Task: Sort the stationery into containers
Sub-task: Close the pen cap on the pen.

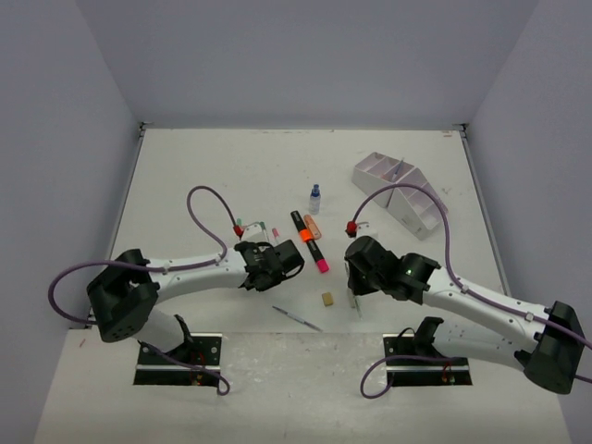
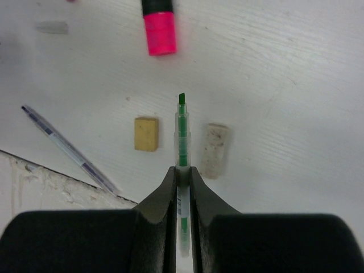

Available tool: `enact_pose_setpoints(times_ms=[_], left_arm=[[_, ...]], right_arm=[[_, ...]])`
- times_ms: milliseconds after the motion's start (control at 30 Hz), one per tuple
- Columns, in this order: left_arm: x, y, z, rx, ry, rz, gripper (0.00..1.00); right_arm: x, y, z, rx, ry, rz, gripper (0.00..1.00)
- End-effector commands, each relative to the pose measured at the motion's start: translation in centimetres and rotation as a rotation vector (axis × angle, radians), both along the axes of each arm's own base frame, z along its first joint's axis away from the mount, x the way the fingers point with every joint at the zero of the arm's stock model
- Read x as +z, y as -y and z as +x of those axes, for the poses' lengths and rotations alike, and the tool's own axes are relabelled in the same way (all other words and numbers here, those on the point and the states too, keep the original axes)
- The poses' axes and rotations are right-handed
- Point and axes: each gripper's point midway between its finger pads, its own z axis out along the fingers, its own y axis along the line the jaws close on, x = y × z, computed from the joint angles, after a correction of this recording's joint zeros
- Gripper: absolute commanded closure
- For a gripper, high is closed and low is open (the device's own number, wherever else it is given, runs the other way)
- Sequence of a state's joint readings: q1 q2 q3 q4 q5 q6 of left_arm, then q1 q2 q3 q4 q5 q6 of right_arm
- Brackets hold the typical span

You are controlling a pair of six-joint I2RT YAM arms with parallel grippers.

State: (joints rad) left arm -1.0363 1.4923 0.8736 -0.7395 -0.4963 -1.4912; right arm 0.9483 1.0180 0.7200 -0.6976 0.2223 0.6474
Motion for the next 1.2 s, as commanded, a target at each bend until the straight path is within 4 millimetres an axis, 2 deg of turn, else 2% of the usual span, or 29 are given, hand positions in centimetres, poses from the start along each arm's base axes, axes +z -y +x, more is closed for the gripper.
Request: enact_pose_setpoints(times_ms=[0, 67, 133, 200, 233, 267, 400, 500, 633, 833, 1000, 1167], left_arm=[[4.8, 0.1, 2.2, -0.046, 0.180, -0.062, 1.00], [7.5, 1.5, 3.1, -0.105, 0.278, -0.158, 1.00], [11.6, 3.1, 3.9, -0.215, 0.432, -0.286, 1.00], [14.0, 4.5, 3.5, -0.337, 0.527, -0.382, 1.00], [16.5, 5.6, 3.4, -0.415, 0.652, -0.488, 1.00], [18.9, 5.9, 2.9, -0.448, 0.729, -0.574, 1.00], [23.7, 6.9, 1.0, -0.570, 0.882, -0.744, 1.00], [25.1, 7.5, -0.2, -0.640, 0.919, -0.816, 1.00], [25.3, 7.7, -0.8, -0.668, 0.922, -0.837, 1.00], [24.4, 6.7, 0.1, -0.593, 0.886, -0.787, 1.00], [24.6, 6.8, -0.1, -0.602, 0.886, -0.802, 1.00], [23.8, 6.9, -0.2, -0.596, 0.856, -0.803, 1.00]], right_arm=[[2.2, -4.1, -0.1, 0.143, 0.076, 0.243, 1.00], [4.3, -6.8, -1.1, 0.232, 0.102, 0.433, 1.00], [7.0, -9.6, -2.8, 0.359, 0.119, 0.663, 1.00], [8.6, -11.0, -4.6, 0.458, 0.084, 0.789, 1.00], [10.0, -12.0, -5.4, 0.511, 0.092, 0.891, 1.00], [10.6, -12.4, -5.7, 0.539, 0.088, 0.930, 1.00], [12.2, -13.3, -6.2, 0.586, 0.120, 1.034, 1.00], [13.6, -13.7, -6.4, 0.610, 0.157, 1.083, 1.00], [15.0, -13.9, -6.0, 0.605, 0.216, 1.094, 1.00], [14.5, -13.3, -4.2, 0.496, 0.262, 1.048, 1.00], [14.6, -12.6, -3.7, 0.458, 0.296, 1.027, 1.00], [15.2, -11.8, -3.1, 0.425, 0.339, 1.001, 1.00]])
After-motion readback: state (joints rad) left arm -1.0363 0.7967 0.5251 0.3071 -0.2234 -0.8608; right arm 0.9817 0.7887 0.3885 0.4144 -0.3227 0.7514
